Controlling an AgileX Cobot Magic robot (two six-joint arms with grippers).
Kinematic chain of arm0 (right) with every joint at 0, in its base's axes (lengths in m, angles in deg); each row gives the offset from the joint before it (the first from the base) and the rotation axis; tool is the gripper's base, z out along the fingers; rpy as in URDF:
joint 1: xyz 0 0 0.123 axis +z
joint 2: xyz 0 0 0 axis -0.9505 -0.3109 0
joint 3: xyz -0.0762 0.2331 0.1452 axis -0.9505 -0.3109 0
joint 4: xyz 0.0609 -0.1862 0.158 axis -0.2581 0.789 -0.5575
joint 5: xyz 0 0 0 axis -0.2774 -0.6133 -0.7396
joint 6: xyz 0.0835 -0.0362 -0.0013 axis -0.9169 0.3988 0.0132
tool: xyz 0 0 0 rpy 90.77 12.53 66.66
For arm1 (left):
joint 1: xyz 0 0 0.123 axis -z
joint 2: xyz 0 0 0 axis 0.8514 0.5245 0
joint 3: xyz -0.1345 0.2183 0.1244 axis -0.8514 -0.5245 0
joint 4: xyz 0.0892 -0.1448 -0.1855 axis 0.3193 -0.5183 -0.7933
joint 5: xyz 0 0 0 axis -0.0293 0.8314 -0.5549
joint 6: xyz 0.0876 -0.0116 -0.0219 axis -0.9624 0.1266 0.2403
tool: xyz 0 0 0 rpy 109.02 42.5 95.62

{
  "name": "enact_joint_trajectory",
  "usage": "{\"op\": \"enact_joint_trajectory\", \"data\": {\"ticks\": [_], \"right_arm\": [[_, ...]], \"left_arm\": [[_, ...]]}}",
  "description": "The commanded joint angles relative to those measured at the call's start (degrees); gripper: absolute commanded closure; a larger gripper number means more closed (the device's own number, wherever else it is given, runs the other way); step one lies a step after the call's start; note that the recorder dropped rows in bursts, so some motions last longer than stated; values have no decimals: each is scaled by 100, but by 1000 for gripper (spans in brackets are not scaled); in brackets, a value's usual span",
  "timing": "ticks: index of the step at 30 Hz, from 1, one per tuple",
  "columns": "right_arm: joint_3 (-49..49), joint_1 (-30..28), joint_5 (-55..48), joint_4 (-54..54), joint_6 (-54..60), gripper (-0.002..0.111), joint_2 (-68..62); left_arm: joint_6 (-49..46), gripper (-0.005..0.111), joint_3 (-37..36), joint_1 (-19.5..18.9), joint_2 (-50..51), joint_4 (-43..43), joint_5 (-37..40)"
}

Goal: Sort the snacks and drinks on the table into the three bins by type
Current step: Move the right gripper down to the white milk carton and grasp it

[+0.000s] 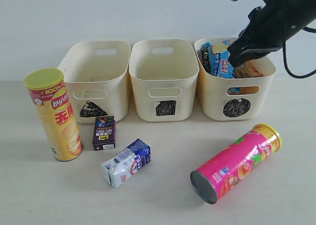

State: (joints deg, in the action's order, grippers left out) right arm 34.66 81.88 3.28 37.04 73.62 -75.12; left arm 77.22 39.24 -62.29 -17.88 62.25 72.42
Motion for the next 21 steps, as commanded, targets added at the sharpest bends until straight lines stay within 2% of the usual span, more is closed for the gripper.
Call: {"op": "enact_joint_trajectory", "data": {"ticks": [1,10,17,21], "right_arm": [[24,64,-947,-314,718,108,83],[24,1236,-1248,-481,1208,108,-26],[24,2233,-1525,-464,2885,108,-404],[226,2558,-1456,-186,3081,108,-754]], "left_arm": [[48,102,16,-17,-21,-14,-41],[48,102,16,-17,-21,-14,-41],[48,102,16,-17,-21,-14,-41],[48,102,16,-17,-21,-14,-41]]}}
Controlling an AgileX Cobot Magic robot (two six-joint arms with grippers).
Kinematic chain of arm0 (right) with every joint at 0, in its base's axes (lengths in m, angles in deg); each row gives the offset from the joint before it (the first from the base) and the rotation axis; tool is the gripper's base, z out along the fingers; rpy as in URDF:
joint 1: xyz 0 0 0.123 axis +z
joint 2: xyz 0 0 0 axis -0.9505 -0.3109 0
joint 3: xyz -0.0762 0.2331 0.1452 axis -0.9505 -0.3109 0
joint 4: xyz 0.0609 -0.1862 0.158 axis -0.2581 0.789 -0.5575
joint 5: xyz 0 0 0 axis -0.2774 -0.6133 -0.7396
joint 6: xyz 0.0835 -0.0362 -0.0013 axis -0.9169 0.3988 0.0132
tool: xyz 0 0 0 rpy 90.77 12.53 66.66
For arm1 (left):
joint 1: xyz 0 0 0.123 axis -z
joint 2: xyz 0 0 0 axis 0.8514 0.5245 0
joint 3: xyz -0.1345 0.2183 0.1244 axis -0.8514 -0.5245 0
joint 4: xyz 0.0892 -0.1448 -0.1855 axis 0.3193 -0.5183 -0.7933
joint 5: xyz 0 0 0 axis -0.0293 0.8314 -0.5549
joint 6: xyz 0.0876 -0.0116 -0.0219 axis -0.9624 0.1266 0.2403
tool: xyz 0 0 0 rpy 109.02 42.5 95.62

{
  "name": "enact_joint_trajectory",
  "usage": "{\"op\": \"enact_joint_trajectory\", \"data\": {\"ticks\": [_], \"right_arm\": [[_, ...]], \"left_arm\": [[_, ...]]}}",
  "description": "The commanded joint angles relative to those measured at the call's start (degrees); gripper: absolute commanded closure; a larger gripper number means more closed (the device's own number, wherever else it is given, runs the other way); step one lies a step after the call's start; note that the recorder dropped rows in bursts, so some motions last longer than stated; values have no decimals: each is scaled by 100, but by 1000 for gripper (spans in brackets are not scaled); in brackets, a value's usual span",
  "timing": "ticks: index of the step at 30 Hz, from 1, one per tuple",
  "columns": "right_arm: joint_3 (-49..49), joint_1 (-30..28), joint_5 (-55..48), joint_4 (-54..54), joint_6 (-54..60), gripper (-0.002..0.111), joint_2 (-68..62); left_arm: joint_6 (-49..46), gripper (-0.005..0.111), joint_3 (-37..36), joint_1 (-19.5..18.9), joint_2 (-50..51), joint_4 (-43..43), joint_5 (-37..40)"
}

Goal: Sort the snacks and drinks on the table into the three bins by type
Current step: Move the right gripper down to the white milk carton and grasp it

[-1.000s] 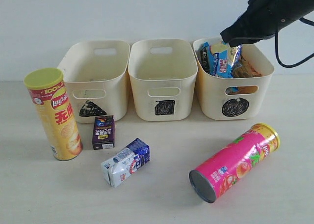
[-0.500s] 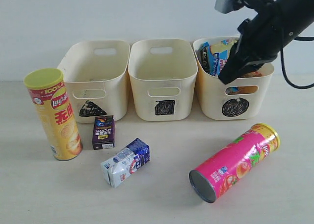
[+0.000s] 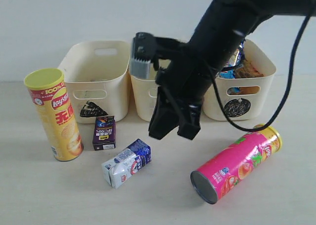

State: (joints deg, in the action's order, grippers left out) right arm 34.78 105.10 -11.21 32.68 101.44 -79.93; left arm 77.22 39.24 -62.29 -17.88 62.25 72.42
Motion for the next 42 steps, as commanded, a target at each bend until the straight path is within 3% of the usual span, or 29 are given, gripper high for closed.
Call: {"op": "enact_joint_trajectory", "data": {"ticks": [1,12,17,22,29,31,35,37,42], "right_arm": [[332,288,-34,366,299,108,-393],[1816,529,-171,584,1224,108,-1766],[1939,544,-171,647,1751,108,-2089],[1939,735,-171,1528,1810,108,-2264],[1939,910,767,1711,2200,107,-2358],[1939,910,786,1711,2200,88,-2386],[1939,910,858,1697,2200,37,-2394],[1939,910,1008,1670,2187,30,-2394],[1939,910,1138,1618,2187,30,-2475]], "left_arm": [[48,102,16,-17,-21,-14,-41],[48,102,16,-17,-21,-14,-41],[48,102,16,-17,-21,-14,-41],[48,102,16,-17,-21,-14,-41],[48,102,16,-17,-21,-14,-41],[48,102,16,-17,-21,-14,-41],[48,102,16,-17,-21,-14,-41],[48,102,16,-17,-21,-14,-41],[48,102,16,-17,-21,-14,-41]]}}
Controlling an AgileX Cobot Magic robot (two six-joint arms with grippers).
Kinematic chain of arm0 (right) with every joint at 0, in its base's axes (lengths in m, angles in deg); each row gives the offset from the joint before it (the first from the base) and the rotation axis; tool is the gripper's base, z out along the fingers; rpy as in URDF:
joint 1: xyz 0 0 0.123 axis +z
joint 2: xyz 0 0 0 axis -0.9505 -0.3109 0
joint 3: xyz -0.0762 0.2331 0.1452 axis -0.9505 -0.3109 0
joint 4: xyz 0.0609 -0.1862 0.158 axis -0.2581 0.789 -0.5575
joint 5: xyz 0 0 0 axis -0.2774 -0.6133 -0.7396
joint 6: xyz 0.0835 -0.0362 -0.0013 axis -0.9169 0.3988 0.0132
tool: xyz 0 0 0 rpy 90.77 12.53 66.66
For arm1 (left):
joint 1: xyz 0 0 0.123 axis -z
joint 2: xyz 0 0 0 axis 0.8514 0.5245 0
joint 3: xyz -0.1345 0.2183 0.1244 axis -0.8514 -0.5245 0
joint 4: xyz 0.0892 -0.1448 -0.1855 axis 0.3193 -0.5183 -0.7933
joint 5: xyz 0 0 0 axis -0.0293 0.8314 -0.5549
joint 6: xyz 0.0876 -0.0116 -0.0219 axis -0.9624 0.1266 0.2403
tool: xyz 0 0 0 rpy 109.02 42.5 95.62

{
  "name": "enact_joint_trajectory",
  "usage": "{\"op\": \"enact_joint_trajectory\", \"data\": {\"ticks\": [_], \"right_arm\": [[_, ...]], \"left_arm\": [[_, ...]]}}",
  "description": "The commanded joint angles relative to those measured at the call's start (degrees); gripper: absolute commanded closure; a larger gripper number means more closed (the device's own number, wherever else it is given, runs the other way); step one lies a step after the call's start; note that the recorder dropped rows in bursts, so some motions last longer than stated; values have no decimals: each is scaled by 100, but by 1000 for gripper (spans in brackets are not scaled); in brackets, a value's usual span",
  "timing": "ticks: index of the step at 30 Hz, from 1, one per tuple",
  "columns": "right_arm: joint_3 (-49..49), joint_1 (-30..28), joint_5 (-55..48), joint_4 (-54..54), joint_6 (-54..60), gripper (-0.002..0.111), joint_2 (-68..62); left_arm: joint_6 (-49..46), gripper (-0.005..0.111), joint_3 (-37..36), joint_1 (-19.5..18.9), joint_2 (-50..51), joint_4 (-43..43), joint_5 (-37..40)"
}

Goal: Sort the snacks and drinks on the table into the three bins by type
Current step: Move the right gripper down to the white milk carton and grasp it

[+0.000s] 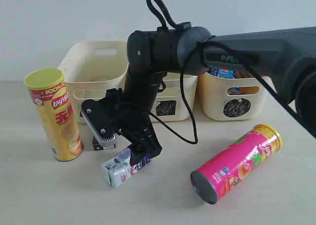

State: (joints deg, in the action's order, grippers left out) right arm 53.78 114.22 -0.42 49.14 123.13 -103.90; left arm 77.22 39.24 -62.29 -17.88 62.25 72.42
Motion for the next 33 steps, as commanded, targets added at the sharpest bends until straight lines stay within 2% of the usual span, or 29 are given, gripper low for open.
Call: {"op": "enact_joint_trajectory", "data": {"ticks": [1,21,24,27,30,33], "right_arm": [[28,-3,76,-17,7,30,-129],[28,-13,461,286,-49,32,-705],[28,-13,461,286,-26,44,-733],[28,-13,474,379,-26,65,-773],[28,-1,535,600,-54,105,-756],[28,-1,439,615,-182,107,-631]], "left_arm": [[48,102,16,-17,-21,-14,-41],[48,102,16,-17,-21,-14,-41],[48,102,16,-17,-21,-14,-41],[48,102,16,-17,-21,-14,-41],[48,102,16,-17,-21,-14,-41],[48,102,16,-17,-21,-14,-41]]}}
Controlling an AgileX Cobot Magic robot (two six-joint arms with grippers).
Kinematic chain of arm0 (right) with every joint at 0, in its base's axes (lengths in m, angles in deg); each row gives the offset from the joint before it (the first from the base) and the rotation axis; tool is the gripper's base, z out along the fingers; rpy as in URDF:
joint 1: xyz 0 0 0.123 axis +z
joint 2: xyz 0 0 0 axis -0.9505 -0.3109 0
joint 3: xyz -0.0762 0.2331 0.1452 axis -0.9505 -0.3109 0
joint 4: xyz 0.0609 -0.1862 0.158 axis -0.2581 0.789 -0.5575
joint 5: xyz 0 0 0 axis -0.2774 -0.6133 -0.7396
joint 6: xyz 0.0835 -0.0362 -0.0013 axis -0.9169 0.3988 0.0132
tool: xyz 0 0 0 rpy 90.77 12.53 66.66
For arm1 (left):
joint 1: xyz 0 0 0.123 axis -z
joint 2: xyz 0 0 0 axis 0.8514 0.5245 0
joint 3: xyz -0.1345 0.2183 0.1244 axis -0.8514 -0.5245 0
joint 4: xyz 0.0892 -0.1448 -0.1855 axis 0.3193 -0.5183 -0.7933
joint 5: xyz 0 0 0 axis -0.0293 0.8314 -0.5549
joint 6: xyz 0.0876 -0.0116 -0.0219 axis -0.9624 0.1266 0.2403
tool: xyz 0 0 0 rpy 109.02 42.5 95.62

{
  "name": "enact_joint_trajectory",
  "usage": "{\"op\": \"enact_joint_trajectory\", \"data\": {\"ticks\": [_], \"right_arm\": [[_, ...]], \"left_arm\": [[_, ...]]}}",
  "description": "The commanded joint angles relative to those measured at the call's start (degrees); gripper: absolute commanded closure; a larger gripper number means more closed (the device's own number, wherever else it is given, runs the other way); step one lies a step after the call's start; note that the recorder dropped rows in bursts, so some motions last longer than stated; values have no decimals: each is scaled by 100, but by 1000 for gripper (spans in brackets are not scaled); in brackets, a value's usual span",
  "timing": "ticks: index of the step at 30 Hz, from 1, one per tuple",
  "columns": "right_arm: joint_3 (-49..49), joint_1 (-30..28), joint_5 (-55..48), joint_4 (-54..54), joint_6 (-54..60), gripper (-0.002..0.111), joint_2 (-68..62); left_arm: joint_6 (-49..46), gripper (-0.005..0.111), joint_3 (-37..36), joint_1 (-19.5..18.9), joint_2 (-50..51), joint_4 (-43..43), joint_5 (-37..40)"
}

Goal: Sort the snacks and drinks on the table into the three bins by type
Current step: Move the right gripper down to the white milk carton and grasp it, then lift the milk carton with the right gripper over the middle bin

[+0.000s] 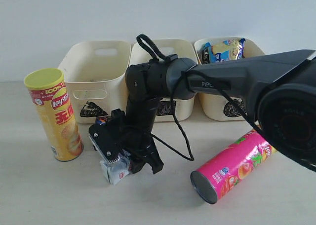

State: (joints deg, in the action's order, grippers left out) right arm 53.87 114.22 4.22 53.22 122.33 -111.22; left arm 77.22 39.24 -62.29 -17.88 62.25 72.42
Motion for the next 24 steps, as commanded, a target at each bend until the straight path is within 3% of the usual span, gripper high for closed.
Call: {"op": "enact_joint_trajectory", "data": {"ticks": [1,7,14,24], "right_arm": [[19,-1,-112,207,-103,107,161],[19,-1,-540,330,-808,109,604],[19,-1,-671,789,-3297,109,1152],[19,-13,-252,1239,-5522,109,1669]], "left_arm": [[48,102,16,-17,-21,-14,-41],[48,102,16,-17,-21,-14,-41],[48,102,16,-17,-21,-14,-41],[48,102,16,-17,-21,-14,-41]]}}
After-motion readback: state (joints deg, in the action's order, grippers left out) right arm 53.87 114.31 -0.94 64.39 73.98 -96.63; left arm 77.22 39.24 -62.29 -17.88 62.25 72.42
